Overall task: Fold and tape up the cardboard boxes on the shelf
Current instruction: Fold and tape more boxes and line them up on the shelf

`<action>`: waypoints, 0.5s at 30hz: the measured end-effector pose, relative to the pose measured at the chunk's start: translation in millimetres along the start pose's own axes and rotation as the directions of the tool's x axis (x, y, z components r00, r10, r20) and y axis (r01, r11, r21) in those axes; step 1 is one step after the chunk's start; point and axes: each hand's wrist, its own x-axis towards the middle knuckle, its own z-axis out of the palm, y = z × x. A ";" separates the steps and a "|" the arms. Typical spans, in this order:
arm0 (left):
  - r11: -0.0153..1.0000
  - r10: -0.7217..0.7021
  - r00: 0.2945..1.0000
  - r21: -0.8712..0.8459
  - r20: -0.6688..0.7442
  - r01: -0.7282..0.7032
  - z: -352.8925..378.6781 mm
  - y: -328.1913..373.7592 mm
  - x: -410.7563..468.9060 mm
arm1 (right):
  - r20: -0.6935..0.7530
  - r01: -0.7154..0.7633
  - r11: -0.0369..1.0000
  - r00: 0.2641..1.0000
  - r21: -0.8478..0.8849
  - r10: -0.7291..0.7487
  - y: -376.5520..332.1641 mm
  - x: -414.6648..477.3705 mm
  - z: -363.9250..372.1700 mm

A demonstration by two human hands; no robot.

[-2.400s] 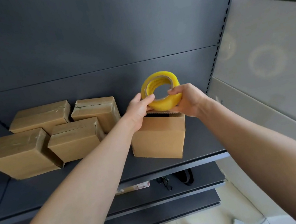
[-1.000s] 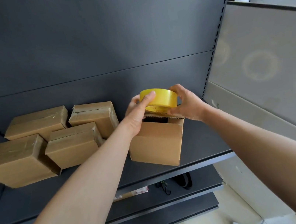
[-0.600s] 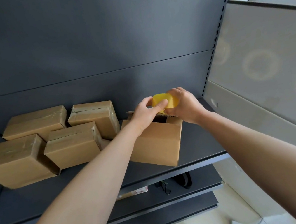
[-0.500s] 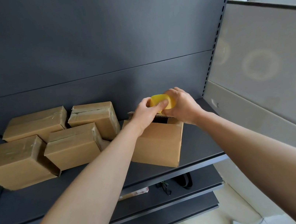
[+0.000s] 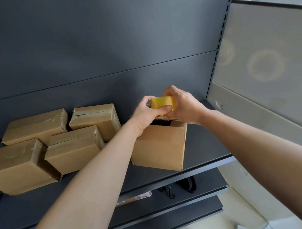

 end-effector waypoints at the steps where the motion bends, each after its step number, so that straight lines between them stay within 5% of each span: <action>1: 1.000 0.002 1.000 -0.008 -0.003 -0.002 0.1 -0.1 -0.1 | 0.018 -0.001 1.000 1.000 0.004 0.001 1.2 -0.4 -1.2; 9: 0.982 -0.010 0.999 -0.188 -0.030 0.004 -4.7 -4.5 0.8 | 0.031 -0.188 0.981 0.982 0.050 0.187 24.9 -3.6 -16.4; 12: 0.973 -0.046 0.995 -0.231 -0.083 0.025 -3.2 2.3 2.3 | -0.023 -0.179 0.977 0.983 0.118 0.183 17.8 0.7 -13.4; 15: 0.991 -0.039 0.999 -0.125 -0.006 0.038 1.3 5.2 1.6 | -0.043 -0.094 0.996 0.995 -0.008 0.094 1.9 5.3 -8.4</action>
